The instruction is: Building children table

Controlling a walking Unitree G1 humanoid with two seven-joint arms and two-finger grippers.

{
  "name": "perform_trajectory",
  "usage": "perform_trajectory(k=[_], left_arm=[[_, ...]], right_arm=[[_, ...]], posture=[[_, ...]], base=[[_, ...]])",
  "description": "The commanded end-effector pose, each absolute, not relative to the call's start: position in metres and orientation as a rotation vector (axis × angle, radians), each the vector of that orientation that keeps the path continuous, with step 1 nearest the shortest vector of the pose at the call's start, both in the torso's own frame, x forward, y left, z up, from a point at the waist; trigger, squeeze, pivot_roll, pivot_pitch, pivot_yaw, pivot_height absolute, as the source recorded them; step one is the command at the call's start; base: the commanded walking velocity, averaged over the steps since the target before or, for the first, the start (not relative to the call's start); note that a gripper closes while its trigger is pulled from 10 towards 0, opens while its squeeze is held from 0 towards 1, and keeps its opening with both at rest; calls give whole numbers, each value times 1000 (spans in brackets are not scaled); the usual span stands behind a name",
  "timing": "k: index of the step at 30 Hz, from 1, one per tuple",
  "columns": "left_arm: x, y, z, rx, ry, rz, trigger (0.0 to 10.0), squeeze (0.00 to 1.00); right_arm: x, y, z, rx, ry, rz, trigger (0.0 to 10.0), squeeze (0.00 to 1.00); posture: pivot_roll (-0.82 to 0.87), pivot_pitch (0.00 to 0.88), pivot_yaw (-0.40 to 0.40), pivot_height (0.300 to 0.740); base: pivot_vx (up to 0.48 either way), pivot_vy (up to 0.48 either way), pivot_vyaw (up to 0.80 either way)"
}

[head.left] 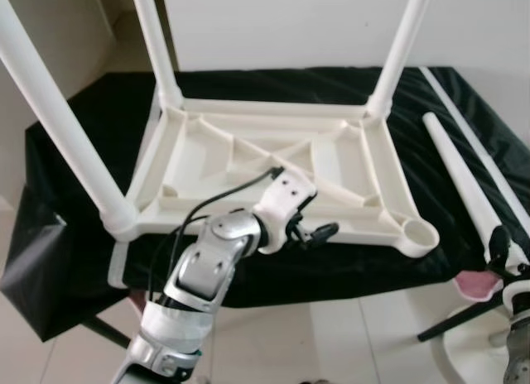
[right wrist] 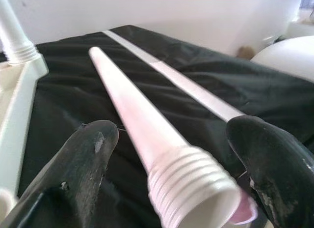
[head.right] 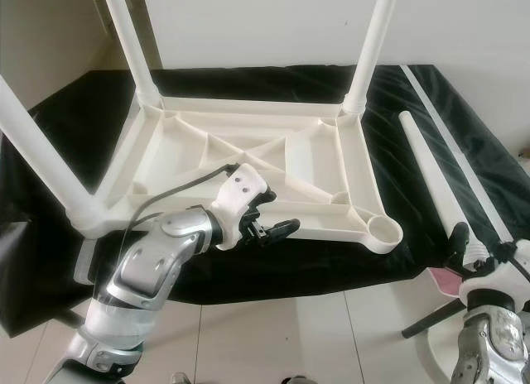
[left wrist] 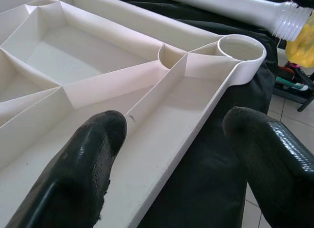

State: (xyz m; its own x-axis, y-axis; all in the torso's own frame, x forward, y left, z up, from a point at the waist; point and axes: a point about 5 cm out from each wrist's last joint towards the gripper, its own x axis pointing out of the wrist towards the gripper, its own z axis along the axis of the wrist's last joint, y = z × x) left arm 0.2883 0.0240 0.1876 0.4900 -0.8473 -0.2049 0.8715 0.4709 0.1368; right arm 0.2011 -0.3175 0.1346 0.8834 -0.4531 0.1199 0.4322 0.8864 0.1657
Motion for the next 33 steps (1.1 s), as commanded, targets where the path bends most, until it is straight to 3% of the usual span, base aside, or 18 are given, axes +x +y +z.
perform_trajectory(k=[1,10,20,21,27,28,33], left_arm=[[292,25,193,247,73,-960,10000,0],[292,26,194,244,69,-953,10000,0],[293,26,196,242,63,-951,10000,0],[293,26,196,241,62,-950,10000,0],[292,25,196,239,61,-953,10000,0],[292,24,196,238,60,-953,10000,0],[292,24,196,238,59,-955,10000,0]], right_arm=[[197,-319,127,211,-155,-449,10000,0],[194,-324,114,279,-125,-401,10000,0],[189,-339,116,237,-135,-414,10000,20],[188,-342,118,231,-150,-424,10000,1000],[189,-346,121,242,-168,-429,10000,1000],[189,-347,120,243,-165,-428,10000,0],[190,-348,117,239,-156,-424,10000,0]], posture=[[-78,80,-6,740],[-79,80,-3,740],[-80,82,-4,740],[-81,83,-5,740],[-82,83,-3,740],[-82,82,-2,740],[-79,82,-2,740]], base=[[0,0,0],[0,0,0],[0,0,0],[0,0,0],[0,0,0],[0,0,0],[0,0,0]])
